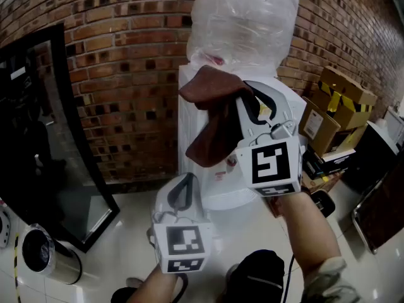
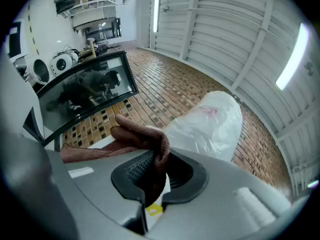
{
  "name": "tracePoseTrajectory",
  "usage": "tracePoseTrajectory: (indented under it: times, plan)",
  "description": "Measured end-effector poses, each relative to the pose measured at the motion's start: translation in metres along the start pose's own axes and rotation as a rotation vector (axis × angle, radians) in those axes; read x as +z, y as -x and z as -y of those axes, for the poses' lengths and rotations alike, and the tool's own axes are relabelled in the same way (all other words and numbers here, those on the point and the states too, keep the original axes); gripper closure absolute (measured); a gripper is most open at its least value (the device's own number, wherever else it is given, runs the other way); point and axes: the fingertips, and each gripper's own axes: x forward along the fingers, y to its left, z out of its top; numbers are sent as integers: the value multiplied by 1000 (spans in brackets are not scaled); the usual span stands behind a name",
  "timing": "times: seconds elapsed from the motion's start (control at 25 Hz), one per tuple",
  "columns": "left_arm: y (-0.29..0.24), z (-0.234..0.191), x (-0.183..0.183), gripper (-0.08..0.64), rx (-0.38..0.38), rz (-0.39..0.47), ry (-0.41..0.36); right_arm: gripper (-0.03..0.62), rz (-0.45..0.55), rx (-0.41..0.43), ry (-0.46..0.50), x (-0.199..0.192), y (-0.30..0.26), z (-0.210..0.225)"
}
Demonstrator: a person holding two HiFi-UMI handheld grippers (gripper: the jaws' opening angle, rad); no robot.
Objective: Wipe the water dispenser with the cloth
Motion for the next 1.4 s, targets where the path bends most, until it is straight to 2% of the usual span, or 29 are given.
tracePoseTrajectory:
  times: [0.2,0.48,0.64,0.8,0.88,0.96,1.2,1.4]
  plan:
    - [-2,24,-8,560,-57,-20,-34,545,-132,-64,-78,-53,9,49]
    - [-16,63,-9,560,-124,-15,-42,545,-283,-173,-130,-122,29,107]
    - [-26,87,-6,560,-159,-18,6,545,-331,-204,-170,-150,39,126]
    - [-28,109,14,560,-177,14,76,545,-374,-232,-248,-178,46,142]
    - [-26,115,19,560,-175,26,82,545,-383,-247,-278,-184,49,146]
    - [-27,116,17,560,-160,26,88,546,-386,-250,-268,-186,49,147]
    - [-23,104,18,560,-75,33,103,546,-364,-211,-279,-186,47,144]
    - [-14,91,20,560,-39,14,18,546,-337,-210,-355,-190,47,147]
